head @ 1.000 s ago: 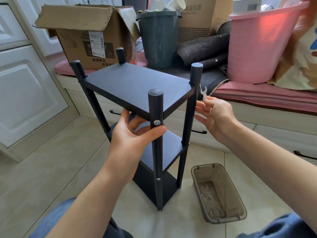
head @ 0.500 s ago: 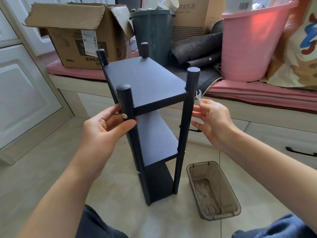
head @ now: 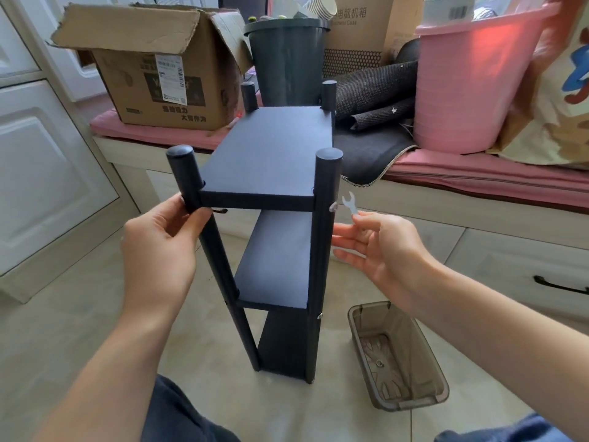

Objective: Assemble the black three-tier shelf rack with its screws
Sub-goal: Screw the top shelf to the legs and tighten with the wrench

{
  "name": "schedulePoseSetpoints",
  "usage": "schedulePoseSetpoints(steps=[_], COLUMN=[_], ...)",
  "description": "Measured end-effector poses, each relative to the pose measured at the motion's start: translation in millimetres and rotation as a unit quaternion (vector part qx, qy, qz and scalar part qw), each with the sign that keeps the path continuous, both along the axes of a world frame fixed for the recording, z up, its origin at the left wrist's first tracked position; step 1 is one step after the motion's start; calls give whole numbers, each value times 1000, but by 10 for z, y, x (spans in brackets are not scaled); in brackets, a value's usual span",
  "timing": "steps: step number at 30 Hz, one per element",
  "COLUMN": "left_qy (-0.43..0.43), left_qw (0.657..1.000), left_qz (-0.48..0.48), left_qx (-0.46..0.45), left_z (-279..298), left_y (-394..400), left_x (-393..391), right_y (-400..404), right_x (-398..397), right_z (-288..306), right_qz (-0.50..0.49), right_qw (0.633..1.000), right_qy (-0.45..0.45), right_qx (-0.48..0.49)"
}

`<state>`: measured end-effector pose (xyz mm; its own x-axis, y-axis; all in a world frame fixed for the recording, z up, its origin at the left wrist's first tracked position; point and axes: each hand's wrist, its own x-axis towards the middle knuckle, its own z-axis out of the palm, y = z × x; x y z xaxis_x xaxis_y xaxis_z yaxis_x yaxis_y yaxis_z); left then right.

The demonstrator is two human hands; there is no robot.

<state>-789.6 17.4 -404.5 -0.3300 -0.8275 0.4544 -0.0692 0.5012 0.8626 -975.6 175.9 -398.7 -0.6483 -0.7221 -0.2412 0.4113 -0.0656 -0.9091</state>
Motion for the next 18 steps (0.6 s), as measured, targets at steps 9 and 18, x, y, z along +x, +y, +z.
schedulePoseSetpoints(steps=[9,18], left_qy=[39,52], left_qw=[994,994], left_qz=[99,12], left_qx=[12,-95], left_z=[-23,-10], left_y=[-154,506], left_x=[28,-155], right_y=[-4,-35], right_x=[160,139], right_z=[32,48], right_qz=[87,115], right_qw=[995,992], right_qy=[-50,34], right_qx=[-1,27])
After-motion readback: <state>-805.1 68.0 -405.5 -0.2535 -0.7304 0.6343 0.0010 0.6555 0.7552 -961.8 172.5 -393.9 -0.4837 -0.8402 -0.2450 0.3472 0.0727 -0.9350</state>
